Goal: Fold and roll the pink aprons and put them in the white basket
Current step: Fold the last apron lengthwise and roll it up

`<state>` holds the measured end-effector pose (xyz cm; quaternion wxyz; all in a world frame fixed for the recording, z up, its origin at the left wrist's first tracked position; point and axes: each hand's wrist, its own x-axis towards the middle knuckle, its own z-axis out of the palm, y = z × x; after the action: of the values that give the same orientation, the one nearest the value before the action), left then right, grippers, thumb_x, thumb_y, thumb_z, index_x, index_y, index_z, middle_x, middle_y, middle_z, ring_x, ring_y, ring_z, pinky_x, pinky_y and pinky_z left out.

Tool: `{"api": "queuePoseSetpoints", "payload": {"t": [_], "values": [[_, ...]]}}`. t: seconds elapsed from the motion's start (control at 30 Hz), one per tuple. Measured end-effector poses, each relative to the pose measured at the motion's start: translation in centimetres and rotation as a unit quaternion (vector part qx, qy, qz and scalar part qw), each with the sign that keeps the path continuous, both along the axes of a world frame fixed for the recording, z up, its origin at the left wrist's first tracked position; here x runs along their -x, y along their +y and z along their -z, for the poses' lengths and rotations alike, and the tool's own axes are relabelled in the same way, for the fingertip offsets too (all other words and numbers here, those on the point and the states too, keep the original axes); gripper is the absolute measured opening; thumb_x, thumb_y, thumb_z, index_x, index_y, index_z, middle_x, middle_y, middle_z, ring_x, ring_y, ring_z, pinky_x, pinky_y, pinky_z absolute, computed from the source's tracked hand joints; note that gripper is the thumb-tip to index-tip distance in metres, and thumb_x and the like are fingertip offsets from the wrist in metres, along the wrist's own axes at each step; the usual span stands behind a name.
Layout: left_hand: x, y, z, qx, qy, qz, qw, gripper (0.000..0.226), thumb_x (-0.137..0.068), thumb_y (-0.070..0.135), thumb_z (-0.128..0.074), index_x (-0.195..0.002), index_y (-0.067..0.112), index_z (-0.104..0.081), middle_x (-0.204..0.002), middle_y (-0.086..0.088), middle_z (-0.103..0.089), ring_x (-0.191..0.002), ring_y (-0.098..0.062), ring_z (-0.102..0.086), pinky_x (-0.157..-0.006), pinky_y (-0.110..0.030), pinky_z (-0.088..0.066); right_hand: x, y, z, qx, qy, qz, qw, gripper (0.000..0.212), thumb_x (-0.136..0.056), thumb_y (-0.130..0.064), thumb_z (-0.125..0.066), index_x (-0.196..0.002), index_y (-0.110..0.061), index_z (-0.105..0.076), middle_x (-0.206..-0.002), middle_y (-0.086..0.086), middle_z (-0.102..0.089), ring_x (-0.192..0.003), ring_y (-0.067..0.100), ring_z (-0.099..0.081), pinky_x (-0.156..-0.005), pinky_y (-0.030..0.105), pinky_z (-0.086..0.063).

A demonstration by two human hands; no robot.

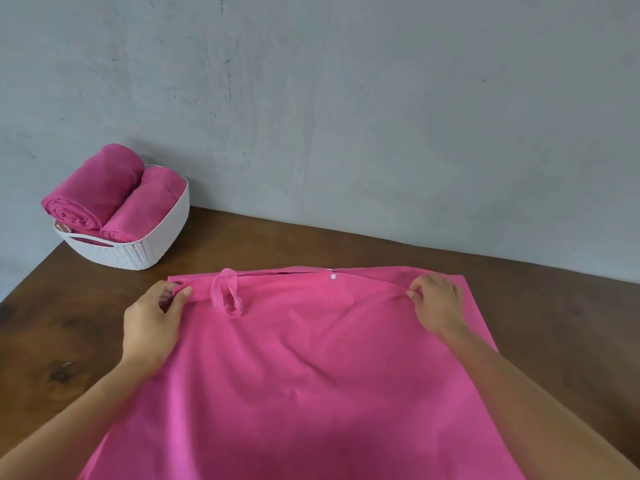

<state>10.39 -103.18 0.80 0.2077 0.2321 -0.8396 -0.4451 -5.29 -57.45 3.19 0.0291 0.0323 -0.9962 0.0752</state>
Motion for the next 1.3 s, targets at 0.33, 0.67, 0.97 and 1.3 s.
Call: {"api": "queuePoseSetpoints", "payload": {"t": [0.33, 0.67, 0.97, 1.3], "values": [[0.4, -0.1, 0.1, 0.031, -0.021, -0.004, 0.999, 0.019, -0.099, 0.03, -0.063, -0.09, 0.013, -0.065, -0.084, -0.001, -0.067, -0.079, 0.021, -0.054, -0.067, 0.001, -0.033, -7.7, 2.5, 2.9, 0.079, 0.085, -0.002, 0.993, 0.007, -0.097, -0.023, -0.061, -0.091, -0.024, -0.063, -0.099, -0.007, -0.059, -0.097, 0.019, -0.052, -0.086, 0.04, -0.041], [0.4, 0.2, 0.3, 0.053, -0.028, -0.015, 0.998, 0.023, -0.099, 0.03, -0.063, -0.088, 0.011, -0.063, -0.081, -0.005, -0.066, -0.077, 0.025, -0.052, -0.068, 0.0, -0.031, 0.4, 3.3, -1.2, 0.058, 0.086, 0.048, 0.993, 0.016, -0.099, -0.023, -0.056, -0.091, -0.013, -0.065, -0.091, 0.006, -0.067, -0.094, 0.032, -0.055, -0.076, 0.041, -0.047], [0.5, 0.1, 0.5, 0.058, -0.028, -0.023, 0.998, 0.021, -0.099, 0.029, -0.064, -0.09, 0.011, -0.065, -0.082, -0.005, -0.067, -0.076, 0.024, -0.052, -0.067, -0.006, -0.034, 4.0, 5.1, -1.6, -0.093, -0.053, 0.113, 0.988, 0.028, -0.088, -0.01, -0.061, -0.114, -0.017, -0.068, -0.129, 0.009, -0.048, -0.123, 0.03, -0.04, -0.094, 0.041, -0.045], [0.5, 0.6, 0.2, 0.058, -0.025, 0.0, 0.998, 0.02, -0.1, 0.031, -0.063, -0.088, 0.014, -0.064, -0.084, -0.004, -0.067, -0.086, -0.024, -0.06, -0.082, -0.029, -0.042, 1.2, 8.6, -3.0, -0.035, -0.017, 0.129, 0.991, 0.025, -0.084, 0.003, -0.047, -0.097, 0.001, -0.069, -0.102, 0.019, -0.059, -0.101, 0.039, -0.056, -0.08, 0.041, -0.051]]}}
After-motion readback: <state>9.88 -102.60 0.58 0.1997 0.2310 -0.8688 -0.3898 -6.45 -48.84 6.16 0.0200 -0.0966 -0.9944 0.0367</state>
